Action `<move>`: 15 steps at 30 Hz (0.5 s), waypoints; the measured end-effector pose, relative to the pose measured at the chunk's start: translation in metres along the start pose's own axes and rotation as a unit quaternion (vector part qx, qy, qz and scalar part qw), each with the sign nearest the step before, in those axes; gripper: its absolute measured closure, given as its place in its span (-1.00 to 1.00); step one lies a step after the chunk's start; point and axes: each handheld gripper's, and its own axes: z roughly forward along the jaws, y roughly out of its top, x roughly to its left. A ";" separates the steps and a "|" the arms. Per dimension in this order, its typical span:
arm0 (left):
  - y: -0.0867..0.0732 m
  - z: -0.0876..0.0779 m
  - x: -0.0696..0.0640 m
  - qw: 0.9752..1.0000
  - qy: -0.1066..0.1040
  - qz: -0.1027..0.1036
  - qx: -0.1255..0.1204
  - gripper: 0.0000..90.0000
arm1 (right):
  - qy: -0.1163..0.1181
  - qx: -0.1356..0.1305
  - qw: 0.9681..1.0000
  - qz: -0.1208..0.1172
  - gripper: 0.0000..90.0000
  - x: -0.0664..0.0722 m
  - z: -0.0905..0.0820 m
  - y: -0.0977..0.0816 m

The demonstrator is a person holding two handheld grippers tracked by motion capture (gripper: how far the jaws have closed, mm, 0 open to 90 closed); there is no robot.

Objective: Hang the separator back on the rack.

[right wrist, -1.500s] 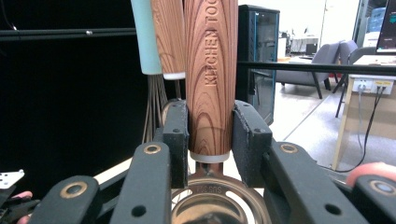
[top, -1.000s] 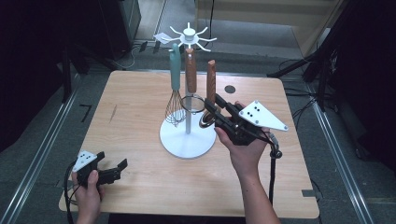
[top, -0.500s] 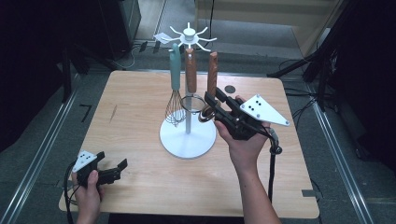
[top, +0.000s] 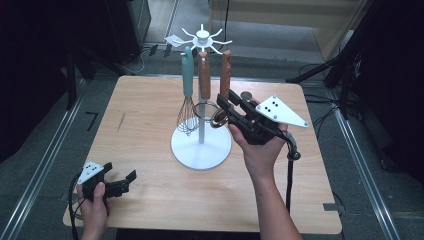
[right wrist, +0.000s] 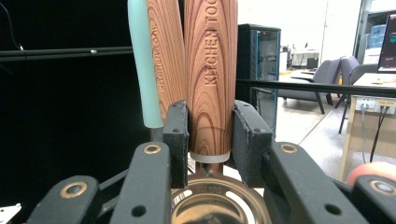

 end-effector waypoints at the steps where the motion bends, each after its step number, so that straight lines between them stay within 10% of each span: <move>1: 0.000 0.000 0.000 1.000 0.000 0.000 0.000 -1.00 | 0.001 0.000 1.000 -0.001 0.58 0.000 0.001 0.000; 15: 0.000 0.000 0.000 1.000 0.000 -0.001 0.001 -1.00 | 0.002 0.013 1.000 0.004 0.57 -0.001 0.007 0.002</move>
